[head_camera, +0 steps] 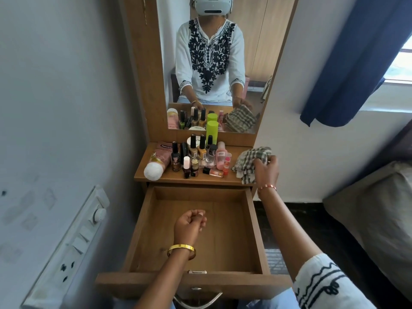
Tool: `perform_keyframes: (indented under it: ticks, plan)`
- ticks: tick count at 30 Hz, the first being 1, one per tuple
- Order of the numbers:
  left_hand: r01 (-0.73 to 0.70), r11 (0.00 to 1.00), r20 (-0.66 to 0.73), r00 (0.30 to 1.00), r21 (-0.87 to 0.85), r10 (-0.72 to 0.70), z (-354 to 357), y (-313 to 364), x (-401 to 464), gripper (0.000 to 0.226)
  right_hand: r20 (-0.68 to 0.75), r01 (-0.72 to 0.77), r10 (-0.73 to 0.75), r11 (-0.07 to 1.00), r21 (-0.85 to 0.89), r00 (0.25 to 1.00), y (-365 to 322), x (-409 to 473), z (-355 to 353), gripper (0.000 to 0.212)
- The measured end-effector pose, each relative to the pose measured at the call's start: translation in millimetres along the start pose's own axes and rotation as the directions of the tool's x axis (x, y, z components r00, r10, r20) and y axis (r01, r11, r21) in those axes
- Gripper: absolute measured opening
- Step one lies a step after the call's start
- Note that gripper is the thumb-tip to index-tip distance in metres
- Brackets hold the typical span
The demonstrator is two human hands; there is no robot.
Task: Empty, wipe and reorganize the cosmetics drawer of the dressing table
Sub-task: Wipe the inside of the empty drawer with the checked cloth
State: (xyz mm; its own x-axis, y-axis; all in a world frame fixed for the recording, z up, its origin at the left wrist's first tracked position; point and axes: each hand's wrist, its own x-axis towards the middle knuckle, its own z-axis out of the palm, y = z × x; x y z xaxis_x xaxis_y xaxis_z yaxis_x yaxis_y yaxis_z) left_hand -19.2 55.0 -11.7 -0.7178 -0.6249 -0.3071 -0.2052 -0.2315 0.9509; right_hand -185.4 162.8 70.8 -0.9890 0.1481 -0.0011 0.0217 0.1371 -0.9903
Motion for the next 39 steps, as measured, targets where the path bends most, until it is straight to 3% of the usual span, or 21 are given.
perform_keyframes:
  ticks: [4,8,14,16,19,22,25,28,32,34,35,39]
  plan:
    - [-0.003,1.0,-0.005,1.0,-0.001,0.003,-0.1,1.9,-1.7,0.018,0.004,0.006,-0.007,0.991,0.137,1.0,2.2,-20.5,-10.5,0.019]
    - [0.026,0.999,0.021,0.999,-0.03,-0.026,1.8,3.7,-3.2,0.012,0.099,-0.014,-0.01,0.97,0.241,0.995,7.2,-52.4,-22.1,0.028]
    - [0.061,0.998,0.186,0.981,-0.022,-0.056,11.4,26.0,-8.3,0.031,0.181,-0.165,0.11,0.93,0.328,0.977,20.8,-98.9,-31.2,0.023]
    - [0.076,0.997,0.245,0.967,-0.012,-0.071,14.1,34.8,-8.8,0.031,0.246,-0.201,0.128,0.933,0.299,0.961,25.6,-113.0,-30.5,0.022]
    - [0.078,0.997,0.164,0.984,-0.013,-0.075,13.3,40.1,-11.8,0.026,0.346,-0.209,0.131,0.957,0.2,0.929,32.8,-127.5,-27.9,0.019]
    - [0.064,0.998,0.1,0.993,0.0,-0.064,4.3,34.9,-16.7,0.028,0.413,-0.274,0.233,0.961,0.043,0.88,38.8,-129.9,-23.4,0.025]
    - [0.067,0.997,0.126,0.99,-0.041,-0.061,-5.8,27.4,-19.6,0.028,0.438,-0.32,0.321,0.944,-0.078,0.84,47.4,-124.5,-18.1,0.029]
    - [0.007,0.998,0.077,0.997,0.068,-0.012,-19.4,18.5,-13.1,0.021,0.398,-0.231,0.25,0.968,-0.096,0.883,51.9,-119.8,-10.6,0.022]
    - [0.003,0.984,-0.091,0.996,0.179,0.014,-48.1,3.0,-3.3,0.013,0.191,-0.023,0.072,0.969,-0.244,0.979,52.5,-111.3,-3.7,0.024]
    - [0.037,0.986,-0.195,0.981,0.162,-0.005,-56.5,-0.1,-4.3,0.014,0.178,0.175,-0.098,0.853,-0.492,0.979,56.6,-105.0,-1.4,0.032]
    - [0.038,0.989,-0.225,0.974,0.142,-0.006,-57.5,-0.5,-5.4,0.014,0.237,0.252,-0.131,0.756,-0.604,0.963,60.5,-102.3,0.4,0.037]
    - [0.003,0.971,-0.111,0.993,0.24,0.025,-49.1,-4.8,-11.6,0.014,0.54,0.436,0.18,0.413,-0.8,0.822,84.5,-105.9,14.7,0.048]
